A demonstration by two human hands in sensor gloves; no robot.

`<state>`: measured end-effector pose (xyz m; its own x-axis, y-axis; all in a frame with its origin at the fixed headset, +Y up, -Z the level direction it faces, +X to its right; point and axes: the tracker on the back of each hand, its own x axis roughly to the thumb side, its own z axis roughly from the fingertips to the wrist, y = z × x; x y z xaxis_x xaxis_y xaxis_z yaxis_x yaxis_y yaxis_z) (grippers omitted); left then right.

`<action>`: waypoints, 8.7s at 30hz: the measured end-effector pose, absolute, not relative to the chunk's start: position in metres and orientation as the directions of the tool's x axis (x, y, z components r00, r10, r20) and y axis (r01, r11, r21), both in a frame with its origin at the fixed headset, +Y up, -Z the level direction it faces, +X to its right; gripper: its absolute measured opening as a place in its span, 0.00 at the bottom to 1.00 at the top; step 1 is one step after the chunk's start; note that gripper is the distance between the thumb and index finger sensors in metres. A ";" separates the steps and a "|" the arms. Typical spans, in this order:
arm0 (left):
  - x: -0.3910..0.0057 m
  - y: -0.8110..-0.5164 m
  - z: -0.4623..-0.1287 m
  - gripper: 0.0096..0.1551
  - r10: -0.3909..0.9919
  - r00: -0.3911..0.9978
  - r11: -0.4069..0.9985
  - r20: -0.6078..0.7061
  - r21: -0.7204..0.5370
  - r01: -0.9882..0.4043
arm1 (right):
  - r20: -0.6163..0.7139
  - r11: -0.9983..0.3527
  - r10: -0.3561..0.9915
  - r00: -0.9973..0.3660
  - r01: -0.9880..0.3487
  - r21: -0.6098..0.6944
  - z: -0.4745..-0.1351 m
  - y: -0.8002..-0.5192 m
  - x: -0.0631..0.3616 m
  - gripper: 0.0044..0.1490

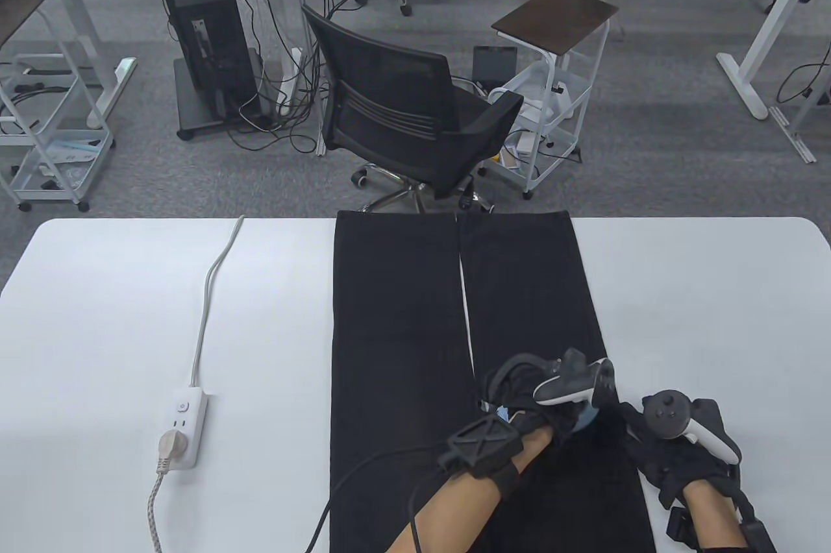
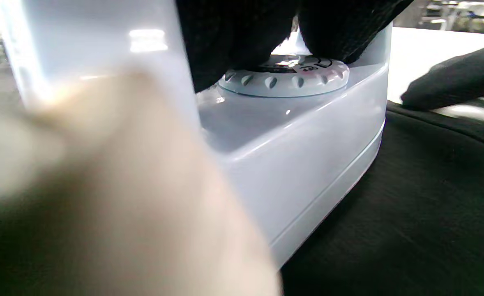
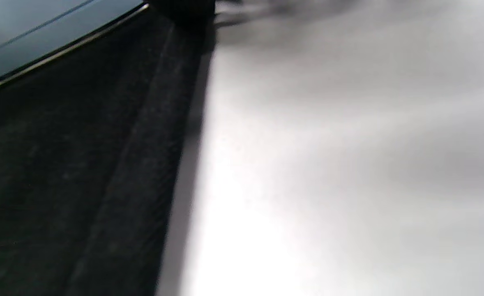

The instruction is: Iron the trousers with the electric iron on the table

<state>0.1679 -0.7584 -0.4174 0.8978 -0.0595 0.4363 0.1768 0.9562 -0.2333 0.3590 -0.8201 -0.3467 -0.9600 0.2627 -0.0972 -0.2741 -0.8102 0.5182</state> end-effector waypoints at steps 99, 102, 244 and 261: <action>0.183 -0.760 -0.277 0.27 -0.073 0.677 0.951 0.733 -0.153 0.269 | -0.106 -0.819 0.287 -0.952 -0.301 0.488 -0.352 -0.817 0.357 0.36; 0.180 -0.761 -0.282 0.27 -0.032 0.666 0.954 0.746 -0.177 0.244 | -0.106 -0.819 0.287 -0.952 -0.302 0.488 -0.352 -0.817 0.357 0.36; -0.166 -0.708 -0.300 0.27 0.241 0.961 0.959 0.138 0.117 -0.258 | 0.213 -0.861 0.402 -0.891 -0.288 0.418 -0.340 -0.770 0.250 0.43; -0.165 -0.725 -0.295 0.27 0.334 0.927 0.937 0.168 0.052 -0.347 | 0.346 -0.879 0.116 -0.931 0.066 0.471 -0.372 -0.833 0.123 0.44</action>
<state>-0.1652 -0.7250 -0.2954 0.9275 0.3338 0.1684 -0.3466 0.9366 0.0523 0.1229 -0.8334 -0.3719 -0.9310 0.1161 0.3462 0.0657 -0.8794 0.4715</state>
